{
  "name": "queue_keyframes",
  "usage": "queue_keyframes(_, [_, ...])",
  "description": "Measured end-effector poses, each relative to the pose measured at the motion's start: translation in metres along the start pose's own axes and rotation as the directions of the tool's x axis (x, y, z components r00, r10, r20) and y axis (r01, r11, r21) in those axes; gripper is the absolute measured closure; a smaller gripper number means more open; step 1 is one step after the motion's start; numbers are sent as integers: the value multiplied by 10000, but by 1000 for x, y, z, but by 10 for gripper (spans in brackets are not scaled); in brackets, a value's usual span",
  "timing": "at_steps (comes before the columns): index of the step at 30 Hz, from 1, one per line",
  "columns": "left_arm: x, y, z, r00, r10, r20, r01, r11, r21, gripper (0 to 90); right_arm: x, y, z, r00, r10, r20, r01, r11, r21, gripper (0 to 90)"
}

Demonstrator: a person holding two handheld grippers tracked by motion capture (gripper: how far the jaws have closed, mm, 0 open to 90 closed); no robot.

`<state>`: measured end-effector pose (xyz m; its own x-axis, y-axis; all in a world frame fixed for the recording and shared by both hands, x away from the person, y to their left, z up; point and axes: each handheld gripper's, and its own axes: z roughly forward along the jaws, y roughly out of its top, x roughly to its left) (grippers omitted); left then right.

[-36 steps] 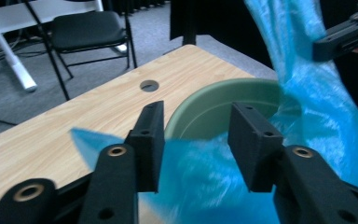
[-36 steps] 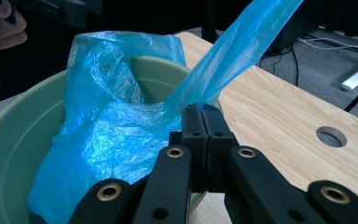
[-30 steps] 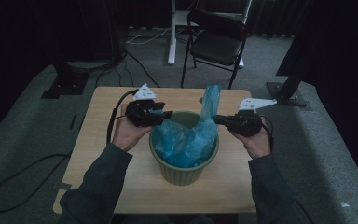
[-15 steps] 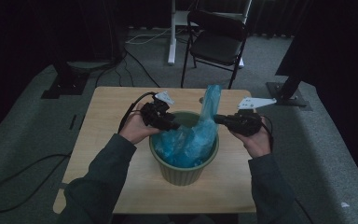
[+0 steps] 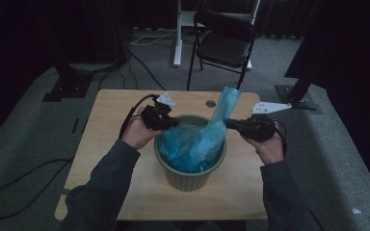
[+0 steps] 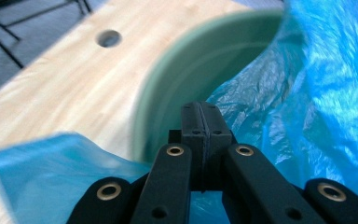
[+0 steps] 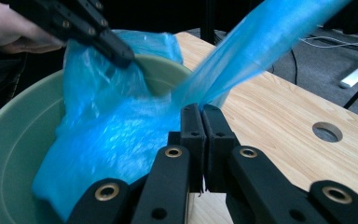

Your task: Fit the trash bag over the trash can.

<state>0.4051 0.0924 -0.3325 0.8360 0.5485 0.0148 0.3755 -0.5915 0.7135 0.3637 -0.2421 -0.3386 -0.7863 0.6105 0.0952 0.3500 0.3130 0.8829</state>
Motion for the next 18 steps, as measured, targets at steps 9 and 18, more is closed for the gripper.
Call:
queue_keyframes(9, [13, -5, -6, 9929, -854, -825, 807, 9950, -586, 899, -6, -8, -5, 9994, 214, 264, -217, 9997, 96, 885])
queue_keyframes(18, [2, -1, -4, 9954, -678, -675, 632, 9956, -686, 898, 7, 9, 3, 9997, -189, -146, 188, 9998, -82, 806])
